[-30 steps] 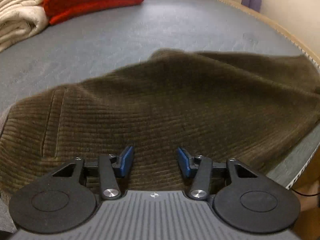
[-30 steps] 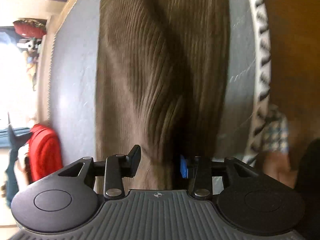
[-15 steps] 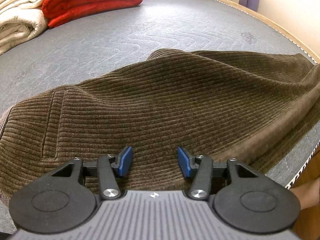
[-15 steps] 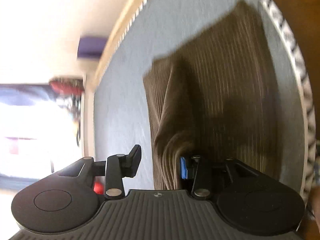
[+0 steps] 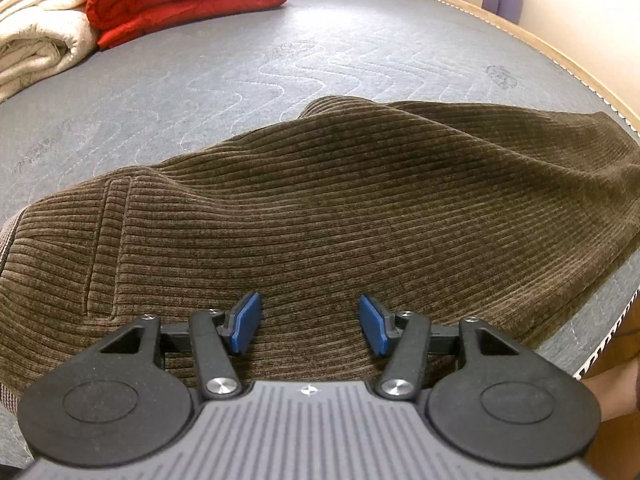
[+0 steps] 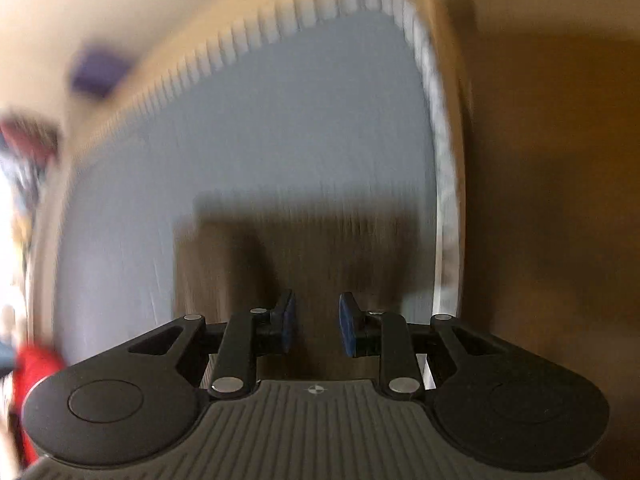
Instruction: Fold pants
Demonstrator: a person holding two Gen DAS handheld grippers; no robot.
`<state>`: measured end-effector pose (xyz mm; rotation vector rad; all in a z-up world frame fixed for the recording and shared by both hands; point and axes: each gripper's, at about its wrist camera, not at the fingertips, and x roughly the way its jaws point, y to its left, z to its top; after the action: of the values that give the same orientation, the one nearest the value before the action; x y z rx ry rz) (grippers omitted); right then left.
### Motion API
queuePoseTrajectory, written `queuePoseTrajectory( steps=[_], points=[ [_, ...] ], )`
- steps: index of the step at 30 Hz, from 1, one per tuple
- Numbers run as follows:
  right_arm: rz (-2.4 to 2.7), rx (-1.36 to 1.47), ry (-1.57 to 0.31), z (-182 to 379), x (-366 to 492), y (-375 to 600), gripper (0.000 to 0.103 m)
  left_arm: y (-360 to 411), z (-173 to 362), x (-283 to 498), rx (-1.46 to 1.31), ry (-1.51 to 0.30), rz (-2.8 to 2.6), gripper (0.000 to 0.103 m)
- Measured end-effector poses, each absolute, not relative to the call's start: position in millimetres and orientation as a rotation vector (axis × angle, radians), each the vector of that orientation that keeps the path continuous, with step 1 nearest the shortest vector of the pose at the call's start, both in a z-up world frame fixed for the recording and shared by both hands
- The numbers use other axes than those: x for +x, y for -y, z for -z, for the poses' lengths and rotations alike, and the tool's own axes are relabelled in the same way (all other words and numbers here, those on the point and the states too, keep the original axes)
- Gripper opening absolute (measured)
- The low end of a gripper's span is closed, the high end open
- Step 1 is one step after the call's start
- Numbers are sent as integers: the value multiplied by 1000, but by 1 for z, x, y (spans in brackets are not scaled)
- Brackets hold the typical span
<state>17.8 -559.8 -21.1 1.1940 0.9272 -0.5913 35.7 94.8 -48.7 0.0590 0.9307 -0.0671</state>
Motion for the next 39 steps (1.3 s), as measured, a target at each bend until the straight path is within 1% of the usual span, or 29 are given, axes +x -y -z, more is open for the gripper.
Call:
queuePoseTrajectory(
  steps=[1, 3, 4, 5, 7, 10, 13, 19, 25, 32, 33, 35, 39],
  points=[
    [544, 1212, -982, 28, 22, 549, 27, -94, 49, 36, 63, -929, 67, 61],
    [488, 1200, -1000, 29, 23, 529, 32, -94, 50, 36, 68, -927, 67, 61],
    [470, 1192, -1000, 28, 22, 520, 40, -93, 50, 36, 68, -927, 66, 61],
    [463, 1182, -1016, 29, 21, 512, 44, -93, 51, 36, 70, -926, 66, 61],
    [479, 1184, -1055, 34, 20, 503, 45, -92, 52, 36, 77, -924, 66, 61],
    [462, 1172, -1064, 36, 30, 494, 46, -92, 53, 35, 80, -921, 67, 62],
    [404, 1175, -1048, 37, 42, 487, 49, -92, 52, 33, 78, -922, 66, 62],
    [281, 1222, -1022, 41, 63, 477, 49, -93, 53, 33, 82, -919, 68, 63],
    [248, 1287, -816, 28, 64, 490, 48, -92, 54, 32, 92, -913, 62, 66],
    [295, 1304, -682, 26, 62, 509, 47, -88, 55, 30, 107, -904, 46, 70],
    [290, 1303, -663, 25, 62, 510, 45, -88, 55, 30, 105, -904, 44, 70],
    [298, 1272, -601, 13, 55, 512, 29, -88, 55, 30, 105, -904, 43, 70],
    [392, 1089, -321, -34, 23, 519, 29, -88, 55, 31, 103, -906, 42, 70]
  ],
)
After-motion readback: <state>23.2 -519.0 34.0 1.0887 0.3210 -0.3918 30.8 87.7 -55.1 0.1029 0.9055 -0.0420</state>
